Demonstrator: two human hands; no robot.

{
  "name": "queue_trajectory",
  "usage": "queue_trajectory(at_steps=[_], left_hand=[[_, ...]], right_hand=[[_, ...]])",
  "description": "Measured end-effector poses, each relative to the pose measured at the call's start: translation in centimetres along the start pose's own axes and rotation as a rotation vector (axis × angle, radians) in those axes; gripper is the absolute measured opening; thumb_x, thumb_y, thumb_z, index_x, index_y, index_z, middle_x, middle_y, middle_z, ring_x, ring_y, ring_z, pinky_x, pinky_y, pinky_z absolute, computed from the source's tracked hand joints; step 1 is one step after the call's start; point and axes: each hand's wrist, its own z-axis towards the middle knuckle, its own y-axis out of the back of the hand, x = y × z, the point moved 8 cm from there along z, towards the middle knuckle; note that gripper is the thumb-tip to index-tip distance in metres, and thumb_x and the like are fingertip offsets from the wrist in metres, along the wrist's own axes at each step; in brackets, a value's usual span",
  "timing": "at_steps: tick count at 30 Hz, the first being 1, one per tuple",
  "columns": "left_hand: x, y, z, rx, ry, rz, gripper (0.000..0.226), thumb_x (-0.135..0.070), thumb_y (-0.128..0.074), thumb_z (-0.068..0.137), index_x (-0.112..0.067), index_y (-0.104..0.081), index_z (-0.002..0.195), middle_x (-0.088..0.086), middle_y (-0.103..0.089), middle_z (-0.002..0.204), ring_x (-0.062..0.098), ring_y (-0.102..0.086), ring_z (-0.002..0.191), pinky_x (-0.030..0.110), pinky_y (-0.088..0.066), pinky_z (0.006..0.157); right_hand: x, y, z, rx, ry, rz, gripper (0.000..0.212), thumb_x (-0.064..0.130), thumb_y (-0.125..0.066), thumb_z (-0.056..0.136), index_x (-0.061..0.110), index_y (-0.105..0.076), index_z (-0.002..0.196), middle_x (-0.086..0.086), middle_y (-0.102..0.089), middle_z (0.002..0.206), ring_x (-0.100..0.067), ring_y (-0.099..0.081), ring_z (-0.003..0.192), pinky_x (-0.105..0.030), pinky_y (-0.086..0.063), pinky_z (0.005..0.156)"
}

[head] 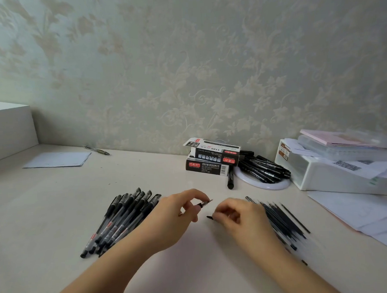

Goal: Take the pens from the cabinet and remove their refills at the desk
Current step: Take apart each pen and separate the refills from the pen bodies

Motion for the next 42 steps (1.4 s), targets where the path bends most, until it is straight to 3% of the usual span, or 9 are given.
queue_trajectory(at_steps=[3, 6, 27, 42], left_hand=[[0.1, -0.2, 0.1, 0.026, 0.003, 0.037, 0.026, -0.027, -0.048, 0.098, -0.049, -0.059, 0.103, -0.014, -0.063, 0.075, 0.007, -0.048, 0.053, 0.023, -0.048, 0.053], [0.1, -0.6, 0.1, 0.059, -0.006, 0.052, 0.026, -0.027, -0.048, 0.098, -0.051, -0.058, 0.102, -0.017, -0.063, 0.076, 0.005, -0.047, 0.052, 0.028, -0.051, 0.058], [-0.4, -0.6, 0.0, 0.068, -0.048, 0.070, 0.026, -0.027, -0.049, 0.096, -0.050, -0.059, 0.100, -0.019, -0.063, 0.079, 0.001, -0.048, 0.053, 0.010, -0.038, 0.051], [-1.8, -0.3, -0.5, 0.034, -0.135, 0.225, 0.008, -0.030, -0.056, 0.095, -0.037, -0.057, 0.098, -0.020, -0.063, 0.087, 0.002, -0.053, 0.065, 0.018, -0.040, 0.063]], right_hand=[[-1.3, 1.2, 0.3, -0.112, -0.143, 0.385, 0.010, 0.014, -0.071, 0.087, 0.023, -0.073, 0.082, 0.006, -0.073, 0.073, 0.000, -0.062, 0.061, -0.013, -0.050, 0.063], [-1.3, 1.2, 0.3, -0.094, -0.159, 0.523, 0.012, 0.011, -0.069, 0.089, 0.022, -0.073, 0.087, 0.001, -0.075, 0.077, -0.004, -0.066, 0.066, -0.015, -0.053, 0.066], [-0.9, -0.2, 0.2, 0.048, -0.129, 0.574, 0.014, 0.005, -0.074, 0.084, 0.018, -0.076, 0.086, -0.004, -0.076, 0.080, -0.011, -0.072, 0.071, -0.015, -0.053, 0.067], [-0.7, -0.9, -0.2, 0.127, -0.109, 0.500, 0.012, 0.004, -0.074, 0.083, 0.015, -0.075, 0.087, -0.006, -0.075, 0.077, -0.014, -0.069, 0.070, -0.020, -0.055, 0.069]])
